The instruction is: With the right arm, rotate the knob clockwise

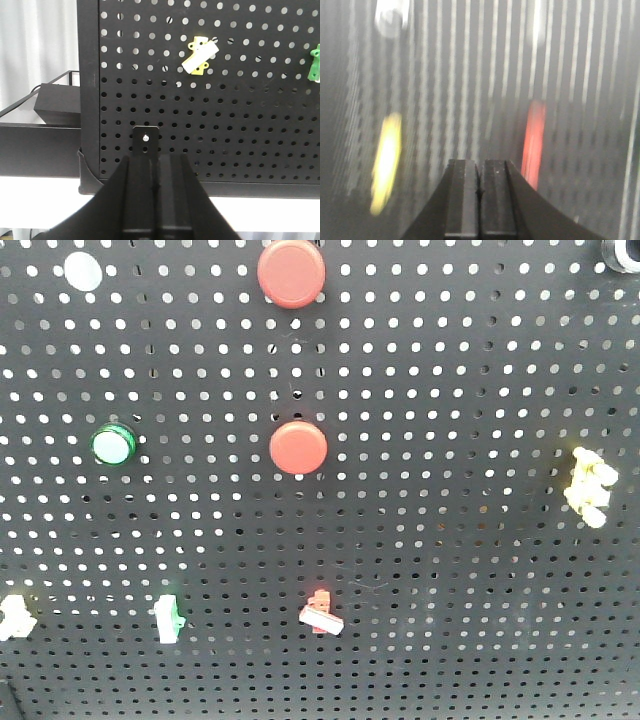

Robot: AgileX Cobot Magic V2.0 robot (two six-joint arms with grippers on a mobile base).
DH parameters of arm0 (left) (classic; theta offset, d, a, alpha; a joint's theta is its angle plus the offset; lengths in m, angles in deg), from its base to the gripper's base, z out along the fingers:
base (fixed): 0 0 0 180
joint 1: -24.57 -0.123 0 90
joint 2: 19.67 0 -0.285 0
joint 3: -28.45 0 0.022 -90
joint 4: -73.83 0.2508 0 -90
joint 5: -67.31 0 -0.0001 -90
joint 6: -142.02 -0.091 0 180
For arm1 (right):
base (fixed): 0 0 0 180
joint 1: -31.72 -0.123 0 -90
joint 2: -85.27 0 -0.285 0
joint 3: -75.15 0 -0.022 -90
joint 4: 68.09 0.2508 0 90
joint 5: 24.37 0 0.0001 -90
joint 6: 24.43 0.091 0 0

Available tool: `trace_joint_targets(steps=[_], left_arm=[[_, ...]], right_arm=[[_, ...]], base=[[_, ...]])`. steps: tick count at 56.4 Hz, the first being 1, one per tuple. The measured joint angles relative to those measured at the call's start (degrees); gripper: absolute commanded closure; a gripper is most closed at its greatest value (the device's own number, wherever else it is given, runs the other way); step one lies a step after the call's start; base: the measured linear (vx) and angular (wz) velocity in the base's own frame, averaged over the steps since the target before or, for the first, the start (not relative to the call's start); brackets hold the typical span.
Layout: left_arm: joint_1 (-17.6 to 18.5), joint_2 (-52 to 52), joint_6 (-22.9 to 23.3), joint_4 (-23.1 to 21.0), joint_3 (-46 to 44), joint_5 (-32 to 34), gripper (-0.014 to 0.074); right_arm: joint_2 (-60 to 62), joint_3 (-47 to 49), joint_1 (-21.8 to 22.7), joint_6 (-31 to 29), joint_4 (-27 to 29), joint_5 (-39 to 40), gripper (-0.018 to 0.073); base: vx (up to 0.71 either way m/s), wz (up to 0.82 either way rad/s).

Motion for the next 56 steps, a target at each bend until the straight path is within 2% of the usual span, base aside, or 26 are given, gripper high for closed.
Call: trace_joint_targets(steps=[7, 13, 22, 28, 32, 35, 40, 50, 56], left_arm=[[0.00, 0.00, 0.00, 0.00, 0.00, 0.00, 0.0603], [0.00, 0.00, 0.00, 0.00, 0.00, 0.00, 0.0603], [0.00, 0.00, 0.00, 0.00, 0.00, 0.00, 0.0603], [0.00, 0.00, 0.00, 0.00, 0.00, 0.00, 0.0603], [0.00, 0.00, 0.00, 0.00, 0.00, 0.00, 0.0603], [0.00, 0.00, 0.00, 0.00, 0.00, 0.00, 0.0603], [0.00, 0.00, 0.00, 0.00, 0.00, 0.00, 0.0603], [0.00, 0.00, 0.00, 0.00, 0.00, 0.00, 0.0603], [0.00, 0.00, 0.00, 0.00, 0.00, 0.00, 0.0603]], right_arm=[[-10.14, 12.78, 0.00, -0.18, -0.13, -3.83, 0.0568], [-15.15, 18.85, 0.00, 0.01, -0.13, -6.16, 0.0568], [-18.26, 21.45, 0.00, 0.05, 1.11, -7.01, 0.0568], [-18.47, 21.45, 0.00, -0.36, 5.53, -7.88, 0.0568], [-18.54, 21.57, 0.00, -3.14, 9.46, -8.09, 0.0568], [-19.00, 22.02, 0.00, -7.16, 13.54, -8.16, 0.0568], [-20.97, 23.95, 0.00, -17.34, 22.63, -9.39, 0.0568], [-28.16, 30.26, 0.00, -44.00, 47.72, -17.51, 0.0568], [-33.02, 33.42, -3.02, -59.59, 60.64, -20.86, 0.0568]], base=[[0.00, 0.00], [0.00, 0.00], [0.00, 0.00], [0.00, 0.00], [0.00, 0.00], [0.00, 0.00], [0.00, 0.00], [0.00, 0.00], [0.00, 0.00]])
